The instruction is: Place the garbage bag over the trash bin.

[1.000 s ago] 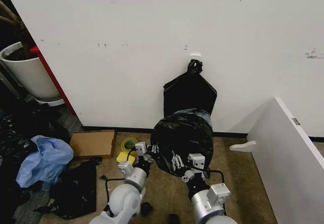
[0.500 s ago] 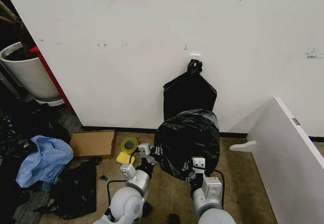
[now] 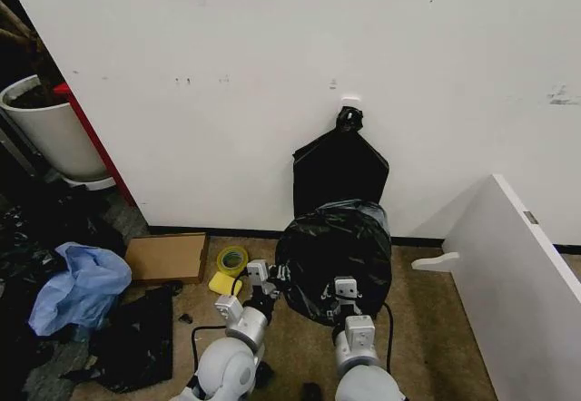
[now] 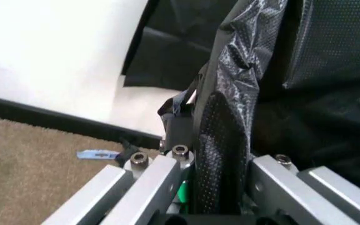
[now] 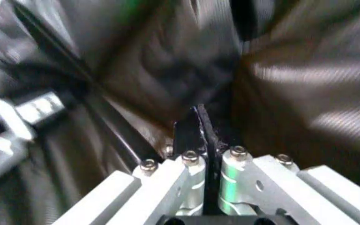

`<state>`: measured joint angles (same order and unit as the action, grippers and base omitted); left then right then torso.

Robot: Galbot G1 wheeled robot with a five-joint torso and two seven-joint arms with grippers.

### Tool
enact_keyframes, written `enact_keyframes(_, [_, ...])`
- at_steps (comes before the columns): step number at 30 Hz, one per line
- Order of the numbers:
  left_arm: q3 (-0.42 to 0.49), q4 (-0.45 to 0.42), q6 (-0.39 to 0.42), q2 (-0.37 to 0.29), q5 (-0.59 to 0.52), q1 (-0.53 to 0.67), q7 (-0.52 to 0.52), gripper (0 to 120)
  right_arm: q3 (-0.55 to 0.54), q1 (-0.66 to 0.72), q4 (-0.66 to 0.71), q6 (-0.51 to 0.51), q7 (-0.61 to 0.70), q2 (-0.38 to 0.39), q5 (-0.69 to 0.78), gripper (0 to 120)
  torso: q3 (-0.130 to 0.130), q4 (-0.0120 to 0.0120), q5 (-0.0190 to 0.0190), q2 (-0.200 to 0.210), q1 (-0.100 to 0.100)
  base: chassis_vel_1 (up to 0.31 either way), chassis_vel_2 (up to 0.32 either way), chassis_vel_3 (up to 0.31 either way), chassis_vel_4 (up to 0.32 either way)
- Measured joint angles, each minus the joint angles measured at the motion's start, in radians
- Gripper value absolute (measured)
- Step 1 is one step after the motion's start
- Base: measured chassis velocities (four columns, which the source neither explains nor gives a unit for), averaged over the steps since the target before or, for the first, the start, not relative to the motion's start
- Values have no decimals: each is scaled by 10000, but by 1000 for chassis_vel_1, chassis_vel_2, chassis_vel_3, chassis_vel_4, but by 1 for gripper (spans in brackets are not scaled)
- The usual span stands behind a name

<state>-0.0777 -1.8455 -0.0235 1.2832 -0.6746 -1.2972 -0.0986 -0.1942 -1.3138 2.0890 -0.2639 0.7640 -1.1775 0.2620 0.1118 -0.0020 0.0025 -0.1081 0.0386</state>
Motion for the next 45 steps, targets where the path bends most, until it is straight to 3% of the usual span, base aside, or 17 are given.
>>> enact_keyframes(6, [127, 549, -102, 156, -8, 255, -8, 0, -349, 769, -378, -295, 199, -236, -165, 0, 0, 0, 0, 0, 0, 0, 0, 0, 0])
enact_keyframes(18, [602, 1194, -765, 387, 753, 349, 224, 0, -583, 3029, -1775, -2163, 1997, -630, 2175, 0, 1, 1, 1, 0, 1, 0, 0, 0, 0])
enact_keyframes(29, [423, 1082, -1561, 276, 1668, 19, 169, 0, -204, 3230, -2936, -2355, 2182, -323, 2002, 0, 0, 0, 2, 1, 0, 0, 0, 0, 0])
enact_keyframes(45, [577, 1021, -1595, 169, 1856, 1, 246, 0, 597, 3107, -3897, -1980, 1652, -302, 1190, 0, 0, 0, 2, 1, 0, 0, 0, 0, 0])
